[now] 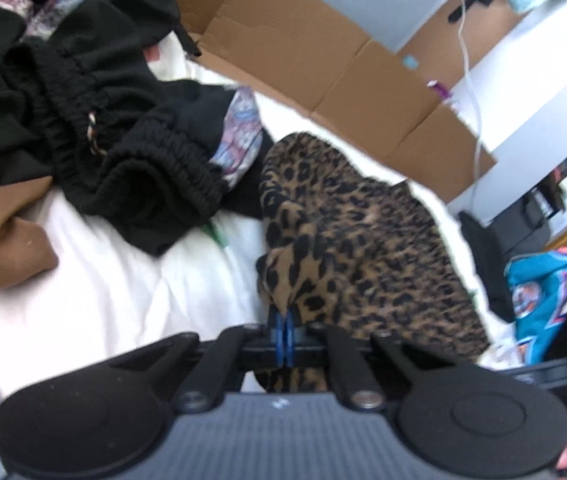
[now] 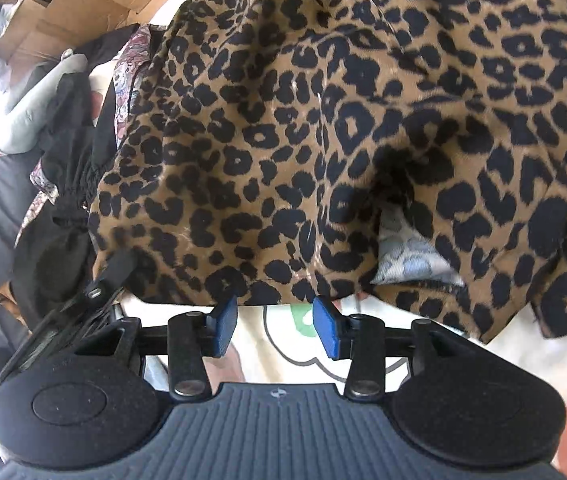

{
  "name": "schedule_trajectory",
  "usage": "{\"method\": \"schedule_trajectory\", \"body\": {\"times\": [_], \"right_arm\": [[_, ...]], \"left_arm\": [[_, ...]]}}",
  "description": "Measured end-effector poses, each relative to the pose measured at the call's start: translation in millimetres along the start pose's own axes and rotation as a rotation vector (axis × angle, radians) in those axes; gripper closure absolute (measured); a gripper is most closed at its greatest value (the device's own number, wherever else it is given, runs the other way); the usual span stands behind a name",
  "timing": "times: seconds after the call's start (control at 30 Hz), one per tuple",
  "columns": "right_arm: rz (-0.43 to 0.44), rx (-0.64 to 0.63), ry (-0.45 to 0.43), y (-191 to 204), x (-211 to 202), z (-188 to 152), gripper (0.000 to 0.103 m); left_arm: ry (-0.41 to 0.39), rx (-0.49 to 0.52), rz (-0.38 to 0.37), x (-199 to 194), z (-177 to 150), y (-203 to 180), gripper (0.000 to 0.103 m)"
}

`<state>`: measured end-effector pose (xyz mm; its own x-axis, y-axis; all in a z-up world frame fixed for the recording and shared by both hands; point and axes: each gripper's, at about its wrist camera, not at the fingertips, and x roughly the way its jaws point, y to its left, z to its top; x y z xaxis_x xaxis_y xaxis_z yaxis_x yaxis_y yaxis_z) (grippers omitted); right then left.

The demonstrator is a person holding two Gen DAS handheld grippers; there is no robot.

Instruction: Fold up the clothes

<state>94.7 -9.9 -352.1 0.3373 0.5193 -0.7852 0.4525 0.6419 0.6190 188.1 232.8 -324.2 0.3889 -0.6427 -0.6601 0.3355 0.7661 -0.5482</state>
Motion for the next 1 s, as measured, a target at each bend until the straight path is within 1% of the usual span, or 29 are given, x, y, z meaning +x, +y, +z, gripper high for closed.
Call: {"method": "schedule_trajectory", "body": {"times": [0.1,0.23,0.3,0.37,0.43,0.5,0.6,0.67,0.73,0.8,0.83,0.9,0.97,1.0], "right_arm": [[0.047,0.006,-0.003,3,-3,1,0.054],[0.115,-0.013,-0.007,13,-7,5,0.056],[0.129,-0.073,-0.015,25,-12,7,0.056],[0.135,-0.109,-0.025,33,-16,8,0.055],[0.137,-0.115,-0.034,36,-17,8,0.054],[0.123,-0.117,-0.049,36,-18,7,0.054],[0.052,-0.105,-0.075,28,-24,8,0.054],[0.012,-0.081,-0.080,15,-29,8,0.054],[-0.022,-0.056,-0.089,4,-33,9,0.054],[-0.043,-0.042,-0.101,-5,-38,10,0.054],[-0.050,-0.041,-0.107,-9,-40,11,0.054],[-0.064,-0.038,-0.119,-17,-45,14,0.054],[-0.066,-0.033,-0.129,-20,-48,18,0.054],[-0.061,-0.036,-0.134,-20,-48,19,0.054]], "left_arm": [[-0.009,0.002,-0.022,-13,3,-13,0.101],[-0.010,0.003,-0.067,-19,10,-30,0.101],[-0.007,0.017,-0.077,-22,15,-38,0.101],[-0.004,0.014,-0.087,-10,17,-40,0.101],[-0.001,0.009,-0.097,3,19,-42,0.100],[0.001,0.004,-0.107,16,22,-44,0.099],[0.006,-0.003,-0.121,36,25,-47,0.099],[0.009,-0.008,-0.131,49,27,-49,0.099],[0.031,0.003,-0.128,67,27,-51,0.095],[0.060,0.011,-0.113,84,25,-52,0.080],[0.076,0.012,-0.099,93,22,-52,0.077],[0.109,0.011,-0.078,101,16,-51,0.077],[0.118,0.016,-0.074,97,11,-51,0.076],[0.113,0.019,-0.076,91,8,-50,0.074]]}}
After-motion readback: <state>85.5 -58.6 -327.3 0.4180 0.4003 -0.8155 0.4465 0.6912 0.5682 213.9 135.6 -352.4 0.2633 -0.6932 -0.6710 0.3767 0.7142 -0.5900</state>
